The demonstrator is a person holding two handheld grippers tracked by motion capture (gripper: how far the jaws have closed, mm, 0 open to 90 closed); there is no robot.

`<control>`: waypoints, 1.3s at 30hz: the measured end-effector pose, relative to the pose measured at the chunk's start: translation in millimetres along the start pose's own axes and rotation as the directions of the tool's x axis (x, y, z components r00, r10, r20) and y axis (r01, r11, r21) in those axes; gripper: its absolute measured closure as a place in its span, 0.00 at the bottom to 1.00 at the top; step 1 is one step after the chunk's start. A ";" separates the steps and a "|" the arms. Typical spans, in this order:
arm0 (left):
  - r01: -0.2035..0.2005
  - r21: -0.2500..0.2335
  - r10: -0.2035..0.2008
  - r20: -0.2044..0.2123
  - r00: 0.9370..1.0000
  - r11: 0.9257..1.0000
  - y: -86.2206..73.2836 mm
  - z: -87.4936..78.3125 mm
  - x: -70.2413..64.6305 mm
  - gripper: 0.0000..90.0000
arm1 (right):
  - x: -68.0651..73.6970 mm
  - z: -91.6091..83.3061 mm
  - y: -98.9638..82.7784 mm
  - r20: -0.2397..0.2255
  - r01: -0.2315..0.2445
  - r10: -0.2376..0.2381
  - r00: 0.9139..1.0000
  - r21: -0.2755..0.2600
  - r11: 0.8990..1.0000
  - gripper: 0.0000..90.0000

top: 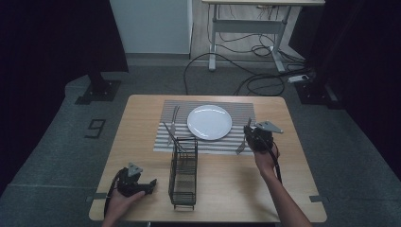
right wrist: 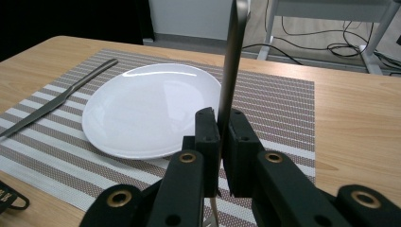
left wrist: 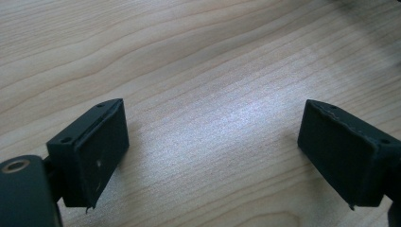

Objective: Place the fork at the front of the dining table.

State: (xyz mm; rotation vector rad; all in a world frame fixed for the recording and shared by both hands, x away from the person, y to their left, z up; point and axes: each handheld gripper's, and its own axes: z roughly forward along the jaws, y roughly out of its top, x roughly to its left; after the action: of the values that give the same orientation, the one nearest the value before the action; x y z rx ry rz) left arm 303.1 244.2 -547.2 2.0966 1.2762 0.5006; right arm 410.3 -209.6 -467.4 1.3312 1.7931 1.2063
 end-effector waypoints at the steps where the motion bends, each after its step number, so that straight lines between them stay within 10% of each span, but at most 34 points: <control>1: 0.000 0.000 0.000 0.000 1.000 1.000 0.0 0.0 0.0 0.11 | 1.4 4.2 -1.5 0.001 0.008 -0.008 1.000 0.013 1.000 0.94; 39: 0.000 0.000 0.000 0.000 1.000 1.000 0.0 0.0 0.0 0.11 | -7.4 65.2 -13.4 0.059 -0.068 0.061 0.996 0.119 0.991 0.94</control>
State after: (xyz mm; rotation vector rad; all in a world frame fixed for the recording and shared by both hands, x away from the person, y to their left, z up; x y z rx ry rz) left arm 303.0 244.2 -547.2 2.0964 1.2761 0.5007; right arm 463.1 -197.3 -506.8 1.4865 1.8216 1.0984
